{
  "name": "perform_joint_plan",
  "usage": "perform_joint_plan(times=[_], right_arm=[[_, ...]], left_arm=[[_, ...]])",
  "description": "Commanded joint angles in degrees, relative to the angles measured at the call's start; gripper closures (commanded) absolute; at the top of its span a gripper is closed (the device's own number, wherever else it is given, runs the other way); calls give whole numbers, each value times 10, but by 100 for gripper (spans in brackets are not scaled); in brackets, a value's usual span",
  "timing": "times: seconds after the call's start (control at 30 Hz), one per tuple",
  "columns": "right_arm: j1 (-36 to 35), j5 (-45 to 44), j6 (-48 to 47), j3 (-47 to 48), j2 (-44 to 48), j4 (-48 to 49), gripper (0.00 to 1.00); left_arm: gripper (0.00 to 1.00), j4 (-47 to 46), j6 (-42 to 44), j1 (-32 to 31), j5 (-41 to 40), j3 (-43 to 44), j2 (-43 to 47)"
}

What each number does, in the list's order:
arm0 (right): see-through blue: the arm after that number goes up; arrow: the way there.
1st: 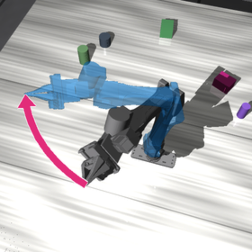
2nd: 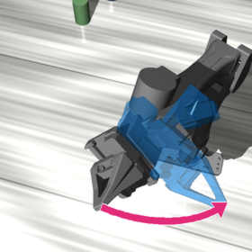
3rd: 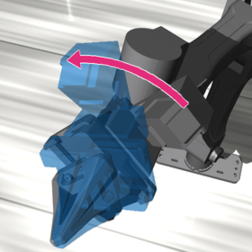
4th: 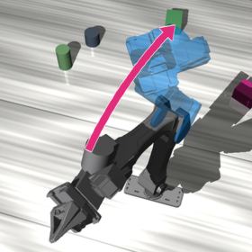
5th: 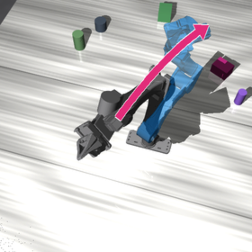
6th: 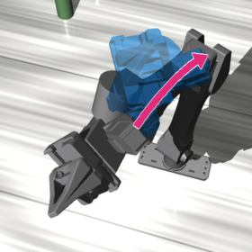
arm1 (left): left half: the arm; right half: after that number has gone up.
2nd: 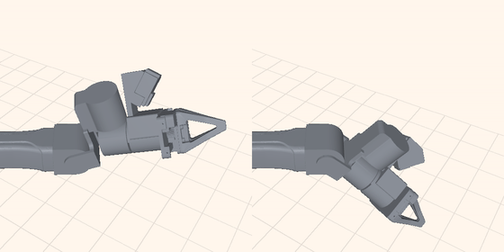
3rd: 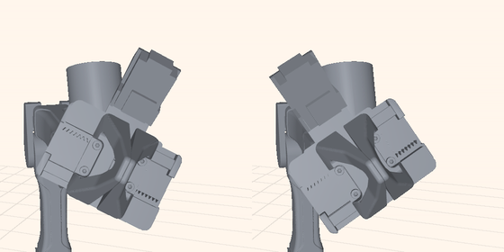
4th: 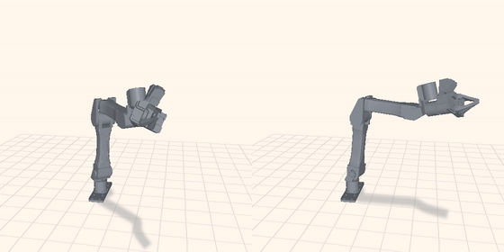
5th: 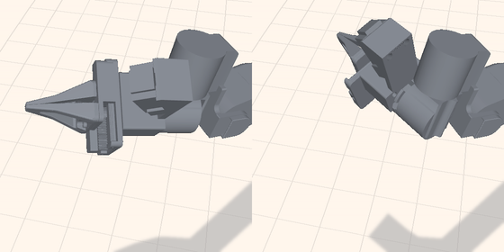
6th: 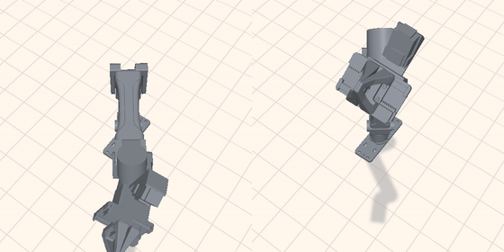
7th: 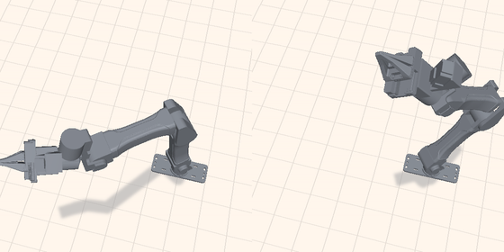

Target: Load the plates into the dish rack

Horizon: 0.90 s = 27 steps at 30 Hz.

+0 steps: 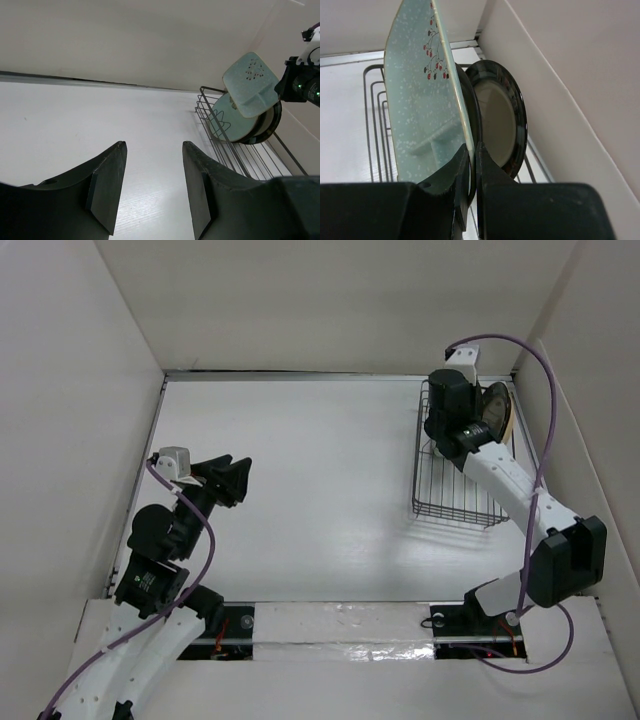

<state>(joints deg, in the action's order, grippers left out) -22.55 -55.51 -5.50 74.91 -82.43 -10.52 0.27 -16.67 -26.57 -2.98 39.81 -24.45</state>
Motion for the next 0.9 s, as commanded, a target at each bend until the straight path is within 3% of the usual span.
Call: perform_joint_plan(times=[0.0, 0.53, 0.87], right_arm=[[10, -34, -28, 38, -4, 74, 100], [16, -62, -43, 58, -100, 53, 100], [11, -90, -45, 26, -77, 80, 100]], left_arm=[[54, -28, -6, 0, 15, 1, 11], [54, -31, -7, 0, 25, 1, 5], [54, -27, -9, 0, 27, 2, -7]])
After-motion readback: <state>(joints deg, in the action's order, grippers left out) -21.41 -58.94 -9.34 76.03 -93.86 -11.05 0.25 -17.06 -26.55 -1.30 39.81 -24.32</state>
